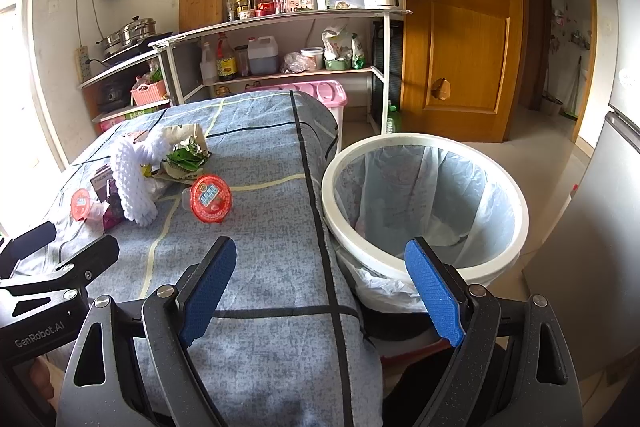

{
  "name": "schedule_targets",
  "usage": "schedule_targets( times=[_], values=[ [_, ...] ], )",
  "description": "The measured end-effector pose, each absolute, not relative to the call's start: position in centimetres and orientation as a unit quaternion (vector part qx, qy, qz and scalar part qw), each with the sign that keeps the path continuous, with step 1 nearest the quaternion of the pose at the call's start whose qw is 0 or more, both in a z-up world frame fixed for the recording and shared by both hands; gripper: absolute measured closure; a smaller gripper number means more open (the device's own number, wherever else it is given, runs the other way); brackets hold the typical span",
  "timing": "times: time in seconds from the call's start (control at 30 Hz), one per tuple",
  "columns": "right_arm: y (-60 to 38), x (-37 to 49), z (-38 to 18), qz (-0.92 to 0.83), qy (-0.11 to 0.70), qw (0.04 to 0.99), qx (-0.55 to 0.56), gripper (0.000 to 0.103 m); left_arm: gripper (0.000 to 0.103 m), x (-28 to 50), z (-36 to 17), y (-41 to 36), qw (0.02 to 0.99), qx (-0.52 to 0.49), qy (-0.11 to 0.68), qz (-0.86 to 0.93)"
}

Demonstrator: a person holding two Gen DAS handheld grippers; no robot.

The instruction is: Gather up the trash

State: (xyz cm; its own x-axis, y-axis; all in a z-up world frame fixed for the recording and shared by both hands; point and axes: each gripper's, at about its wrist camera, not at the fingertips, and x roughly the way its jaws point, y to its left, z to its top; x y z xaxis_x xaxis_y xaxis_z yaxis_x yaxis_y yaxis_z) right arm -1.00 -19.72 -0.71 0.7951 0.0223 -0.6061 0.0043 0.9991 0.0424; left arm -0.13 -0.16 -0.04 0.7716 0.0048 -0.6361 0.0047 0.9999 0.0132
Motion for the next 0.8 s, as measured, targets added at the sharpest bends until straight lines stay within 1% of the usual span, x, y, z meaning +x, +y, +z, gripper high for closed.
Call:
schedule_targets(
  times=[0.8],
  values=[
    [-19.74, -0.90, -0.76, 0.004, 0.321, 0.947, 0.020, 0.016, 0.002, -0.26, -0.07, -0.03, 0.940, 0.006, 0.340, 0.000]
  ],
)
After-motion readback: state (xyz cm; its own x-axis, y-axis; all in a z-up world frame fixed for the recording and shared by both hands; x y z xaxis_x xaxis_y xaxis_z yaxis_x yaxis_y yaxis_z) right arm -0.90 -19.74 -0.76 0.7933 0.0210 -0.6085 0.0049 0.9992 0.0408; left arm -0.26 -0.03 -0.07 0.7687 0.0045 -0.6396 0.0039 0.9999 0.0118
